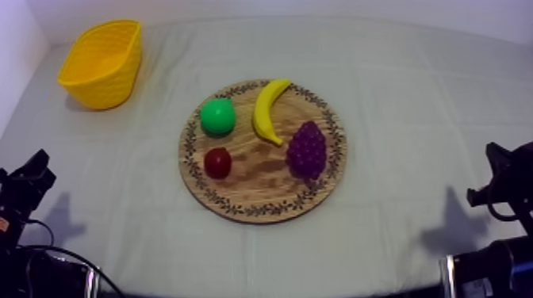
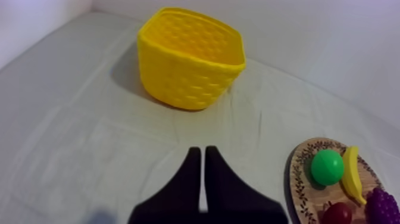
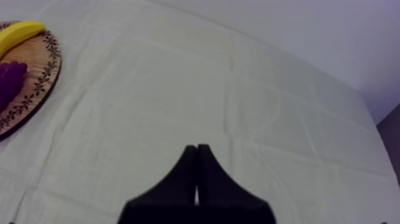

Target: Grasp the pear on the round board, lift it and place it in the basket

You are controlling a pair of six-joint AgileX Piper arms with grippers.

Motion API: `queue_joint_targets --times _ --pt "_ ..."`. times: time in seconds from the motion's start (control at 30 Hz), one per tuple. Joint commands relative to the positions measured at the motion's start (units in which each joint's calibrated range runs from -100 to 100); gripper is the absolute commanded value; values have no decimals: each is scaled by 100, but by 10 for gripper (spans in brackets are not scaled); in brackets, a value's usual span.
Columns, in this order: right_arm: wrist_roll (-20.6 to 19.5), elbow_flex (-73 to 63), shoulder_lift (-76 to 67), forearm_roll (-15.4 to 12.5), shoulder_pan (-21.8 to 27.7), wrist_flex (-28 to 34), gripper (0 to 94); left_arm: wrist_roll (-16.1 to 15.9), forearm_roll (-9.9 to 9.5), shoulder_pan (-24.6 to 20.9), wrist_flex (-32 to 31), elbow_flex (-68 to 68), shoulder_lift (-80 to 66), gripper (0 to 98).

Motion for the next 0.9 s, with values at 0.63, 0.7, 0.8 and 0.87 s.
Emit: queue_joint_targets --times 0.63,0.7,0.8,0.87 --pt "1 -2 0 1 0 -5 4 -21 -1 -3 -1 1 -2 0" --pt "0 -2 0 1 0 -5 4 -117 -1 -3 -1 1 -2 0" --pt "0 -2 0 1 0 -5 4 -201 -1 -3 -1 1 -2 0" --pt "0 -2 0 1 0 -5 4 -203 -1 -3 -1 1 -2 0"
